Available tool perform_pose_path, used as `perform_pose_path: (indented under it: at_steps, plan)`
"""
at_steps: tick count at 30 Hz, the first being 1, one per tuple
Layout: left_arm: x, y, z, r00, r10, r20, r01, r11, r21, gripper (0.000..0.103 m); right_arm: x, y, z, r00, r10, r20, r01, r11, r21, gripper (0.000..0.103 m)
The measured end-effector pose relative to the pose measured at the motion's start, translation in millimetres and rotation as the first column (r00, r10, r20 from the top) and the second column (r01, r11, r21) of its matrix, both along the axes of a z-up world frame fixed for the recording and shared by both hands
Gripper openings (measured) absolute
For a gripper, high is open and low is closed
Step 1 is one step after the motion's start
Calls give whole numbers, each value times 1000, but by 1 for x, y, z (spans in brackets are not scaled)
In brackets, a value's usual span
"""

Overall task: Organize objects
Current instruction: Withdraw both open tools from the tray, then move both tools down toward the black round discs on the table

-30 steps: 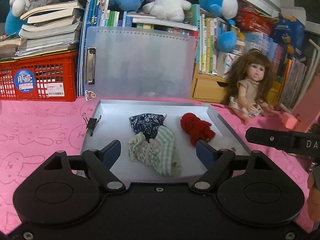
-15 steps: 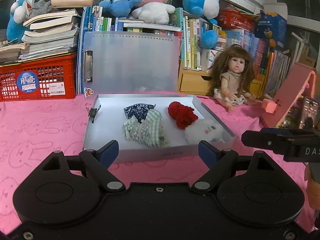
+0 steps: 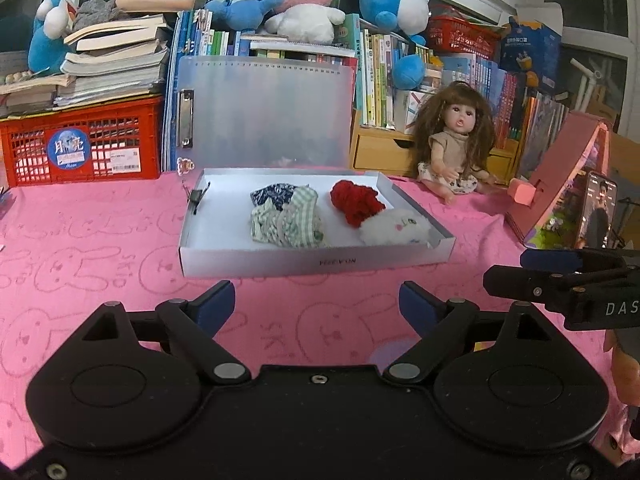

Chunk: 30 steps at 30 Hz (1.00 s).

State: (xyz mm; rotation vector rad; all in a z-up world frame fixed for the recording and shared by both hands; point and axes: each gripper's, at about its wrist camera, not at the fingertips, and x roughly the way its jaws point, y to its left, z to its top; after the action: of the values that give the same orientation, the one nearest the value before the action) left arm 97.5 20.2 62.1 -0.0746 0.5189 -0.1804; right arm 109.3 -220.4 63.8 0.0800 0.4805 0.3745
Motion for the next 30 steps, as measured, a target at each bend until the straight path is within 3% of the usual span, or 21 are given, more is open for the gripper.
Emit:
perform_pose_path:
  at_steps: [30]
  plan:
    - [-74,16,-35,998,46,-46,-45,999,22,89,-51,-7,-35,999,2,-45,-6,995,-101,93]
